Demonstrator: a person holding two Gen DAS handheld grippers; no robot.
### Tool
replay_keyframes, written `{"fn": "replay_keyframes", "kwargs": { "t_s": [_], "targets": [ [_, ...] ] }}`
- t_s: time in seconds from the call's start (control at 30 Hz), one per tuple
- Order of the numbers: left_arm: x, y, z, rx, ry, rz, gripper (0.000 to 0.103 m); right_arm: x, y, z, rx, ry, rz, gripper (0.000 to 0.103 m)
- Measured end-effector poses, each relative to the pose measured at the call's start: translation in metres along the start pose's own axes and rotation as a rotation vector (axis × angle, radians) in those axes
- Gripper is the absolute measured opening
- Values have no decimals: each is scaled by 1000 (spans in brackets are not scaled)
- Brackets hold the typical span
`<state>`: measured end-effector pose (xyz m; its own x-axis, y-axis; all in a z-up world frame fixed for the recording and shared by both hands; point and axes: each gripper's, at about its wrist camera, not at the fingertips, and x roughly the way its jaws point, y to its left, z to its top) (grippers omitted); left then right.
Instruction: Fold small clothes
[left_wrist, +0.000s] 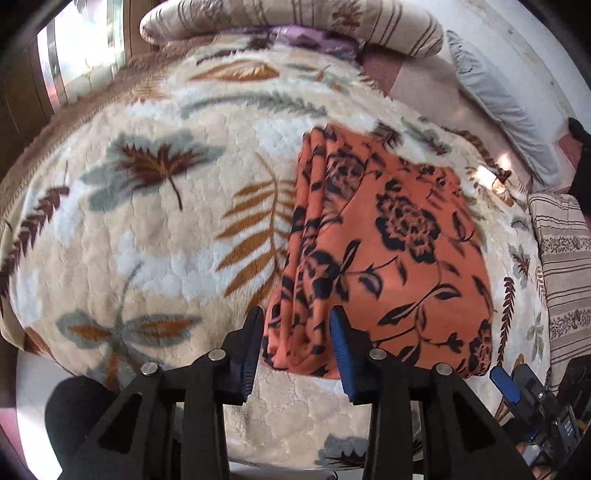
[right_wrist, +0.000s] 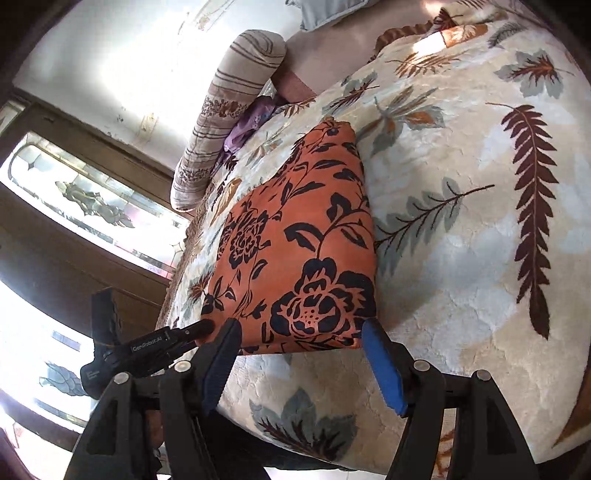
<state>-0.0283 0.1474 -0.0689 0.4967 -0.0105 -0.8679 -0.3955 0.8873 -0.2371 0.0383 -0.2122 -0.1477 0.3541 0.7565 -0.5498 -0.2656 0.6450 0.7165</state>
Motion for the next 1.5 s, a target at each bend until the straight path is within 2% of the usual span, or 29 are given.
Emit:
{"fn": "replay_keyframes", "kwargs": {
  "t_s": [0.03,0.1,0.17,0.3,0.43,0.47,0.53,0.57,0.63,0.73,0.8,0.87,0.9,0.93,0.97,1.03,1.13,1.23,1.3,1.4,1.47,1.5],
  "targets": [
    [-9,-6,6,20,-35,-7,43,-1,-4,4,29,-8,12,73],
    [-21,-22,18,65,-94,-24,62,-6,-14,15,73,-26,30,77],
    [-20,-39,31,124,-132,-38,63,-4,-22,31,102,-17,35,78],
    [15,-60,50,190,-118,-19,63,18,-36,64,185,47,117,78],
    [69,-56,48,176,-26,98,63,61,-50,82,273,137,116,78],
    [75,-49,42,161,-9,101,67,75,-51,83,288,184,123,78],
    [77,-38,38,125,-31,71,73,99,-46,79,285,265,110,68],
    [77,-35,37,115,-28,64,73,102,-33,78,197,269,48,53],
    [79,-31,37,105,-23,44,74,100,-7,75,60,250,-61,42],
    [81,-30,36,106,-27,39,75,95,32,68,-149,207,-213,38],
    [78,-33,36,105,-20,45,74,108,32,60,-205,225,-297,41],
    [60,-37,38,111,-51,51,72,106,19,63,-124,212,-225,49],
    [49,-40,38,127,-97,42,72,102,14,66,-82,217,-176,62],
    [42,-43,37,153,-131,48,72,97,10,69,-52,215,-137,67],
    [42,-44,36,182,-134,69,72,91,7,73,-34,199,-106,69],
    [62,-35,32,177,-48,105,72,83,-2,84,20,174,-45,70],
    [72,-11,28,73,-29,17,77,88,-24,109,147,126,29,71],
    [71,-13,29,95,-31,28,77,127,-46,129,273,200,45,72],
    [71,-14,29,106,-35,40,78,150,-38,137,210,255,30,47],
    [72,-15,27,102,-42,47,79,147,10,140,-35,228,-147,36],
    [72,-16,25,104,-52,60,80,145,40,131,-211,189,-266,36],
    [73,-15,26,106,-52,65,81,151,43,127,-254,194,-311,36]
  ]
}}
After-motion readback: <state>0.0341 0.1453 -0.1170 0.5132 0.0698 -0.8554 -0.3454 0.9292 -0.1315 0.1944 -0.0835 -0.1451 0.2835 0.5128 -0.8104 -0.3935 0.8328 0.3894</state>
